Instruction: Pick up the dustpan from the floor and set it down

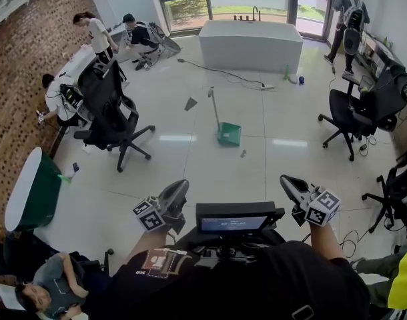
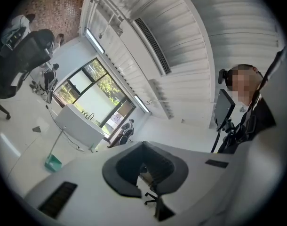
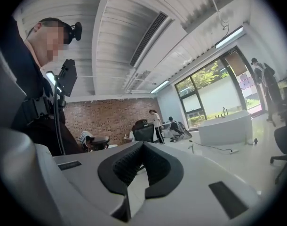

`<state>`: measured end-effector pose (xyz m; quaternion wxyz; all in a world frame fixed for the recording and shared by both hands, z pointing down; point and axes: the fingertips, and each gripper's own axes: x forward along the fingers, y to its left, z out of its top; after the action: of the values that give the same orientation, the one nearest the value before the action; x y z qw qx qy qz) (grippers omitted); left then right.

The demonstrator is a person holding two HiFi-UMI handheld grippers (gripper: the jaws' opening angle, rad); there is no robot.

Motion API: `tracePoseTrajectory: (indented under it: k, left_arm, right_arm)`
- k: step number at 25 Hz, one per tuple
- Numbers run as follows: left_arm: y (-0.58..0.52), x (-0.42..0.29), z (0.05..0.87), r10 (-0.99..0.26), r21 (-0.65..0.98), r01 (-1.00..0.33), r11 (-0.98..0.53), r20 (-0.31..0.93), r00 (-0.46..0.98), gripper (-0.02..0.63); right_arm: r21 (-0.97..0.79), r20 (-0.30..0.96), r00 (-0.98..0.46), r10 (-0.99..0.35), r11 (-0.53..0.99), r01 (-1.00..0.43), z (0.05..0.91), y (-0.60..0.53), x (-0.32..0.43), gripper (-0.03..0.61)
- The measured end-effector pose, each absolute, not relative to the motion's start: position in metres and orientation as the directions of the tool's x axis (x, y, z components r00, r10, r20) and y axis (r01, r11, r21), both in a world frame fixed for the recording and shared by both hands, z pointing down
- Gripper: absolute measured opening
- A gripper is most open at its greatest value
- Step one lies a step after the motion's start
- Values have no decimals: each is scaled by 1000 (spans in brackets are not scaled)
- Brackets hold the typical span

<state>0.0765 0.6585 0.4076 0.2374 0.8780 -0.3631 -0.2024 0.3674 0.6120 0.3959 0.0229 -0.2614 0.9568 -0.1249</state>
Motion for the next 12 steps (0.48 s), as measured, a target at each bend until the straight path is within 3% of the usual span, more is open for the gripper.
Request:
tracePoseTrajectory:
  k: [6, 12]
  left_arm:
    - [528, 79, 418, -719, 570, -530, -628, -164, 675, 9]
    - [378, 3, 432, -659, 572, -456, -682, -209, 723, 9]
  right_arm:
    - [-256, 25, -839, -544, 807, -532, 404, 485, 381, 9]
    - [-192, 43, -802, -596, 783, -592, 393, 348, 299, 9]
